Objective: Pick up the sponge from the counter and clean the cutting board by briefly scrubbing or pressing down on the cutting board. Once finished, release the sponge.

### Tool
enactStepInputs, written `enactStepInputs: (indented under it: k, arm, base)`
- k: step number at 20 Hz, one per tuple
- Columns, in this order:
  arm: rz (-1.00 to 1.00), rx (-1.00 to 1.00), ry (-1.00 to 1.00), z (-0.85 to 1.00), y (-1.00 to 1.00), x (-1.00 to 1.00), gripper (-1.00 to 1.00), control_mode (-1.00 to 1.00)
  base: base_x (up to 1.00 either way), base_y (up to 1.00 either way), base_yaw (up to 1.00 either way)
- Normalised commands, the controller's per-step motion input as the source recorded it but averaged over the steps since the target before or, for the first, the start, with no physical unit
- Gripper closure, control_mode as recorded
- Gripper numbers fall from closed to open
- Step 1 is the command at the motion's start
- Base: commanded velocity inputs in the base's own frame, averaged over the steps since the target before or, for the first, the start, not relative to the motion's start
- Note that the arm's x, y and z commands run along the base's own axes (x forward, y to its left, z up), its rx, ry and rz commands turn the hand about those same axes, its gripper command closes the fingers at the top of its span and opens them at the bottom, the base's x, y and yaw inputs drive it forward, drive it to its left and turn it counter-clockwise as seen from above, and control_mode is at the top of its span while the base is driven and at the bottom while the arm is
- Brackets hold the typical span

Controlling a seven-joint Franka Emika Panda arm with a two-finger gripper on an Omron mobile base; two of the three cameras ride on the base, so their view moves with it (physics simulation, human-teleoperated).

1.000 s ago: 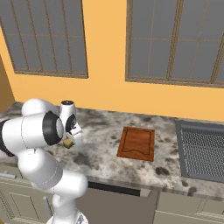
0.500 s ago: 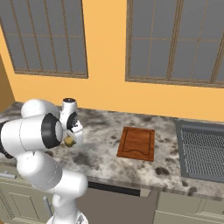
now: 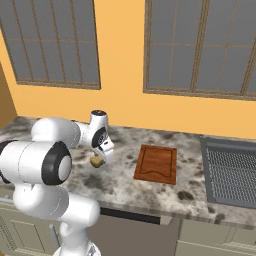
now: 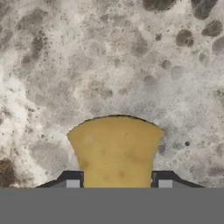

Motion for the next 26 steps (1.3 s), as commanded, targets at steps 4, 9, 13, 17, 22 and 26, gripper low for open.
enactStepInputs:
  k: [4, 9, 13, 17, 22, 26]
  arm:
    - [0.00, 0.00, 0.00, 0.14, -0.92, 0.00, 1.00, -1.00]
    - [0.00, 0.00, 0.00, 0.02, -0.93, 0.00, 1.00, -1.00]
    - [-0.04, 0.00, 0.00, 0.00, -0.96, 0.06, 1.00, -1.00]
    - [-0.04, 0.00, 0.00, -0.03, -0.67, 0.24, 1.00, -1.00]
    - [-0.04, 0.00, 0.00, -0.19, -0.18, 0.22, 1.00, -1.00]
    - [-0.04, 0.00, 0.00, -0.29, 0.00, 0.19, 1.00, -1.00]
  base:
    - [0.00, 0.00, 0.00]
    - [0.00, 0.00, 0.00]
    - [0.00, 0.00, 0.00]
    - [0.00, 0.00, 0.00]
    - [0.00, 0.00, 0.00]
    - [0.00, 0.00, 0.00]
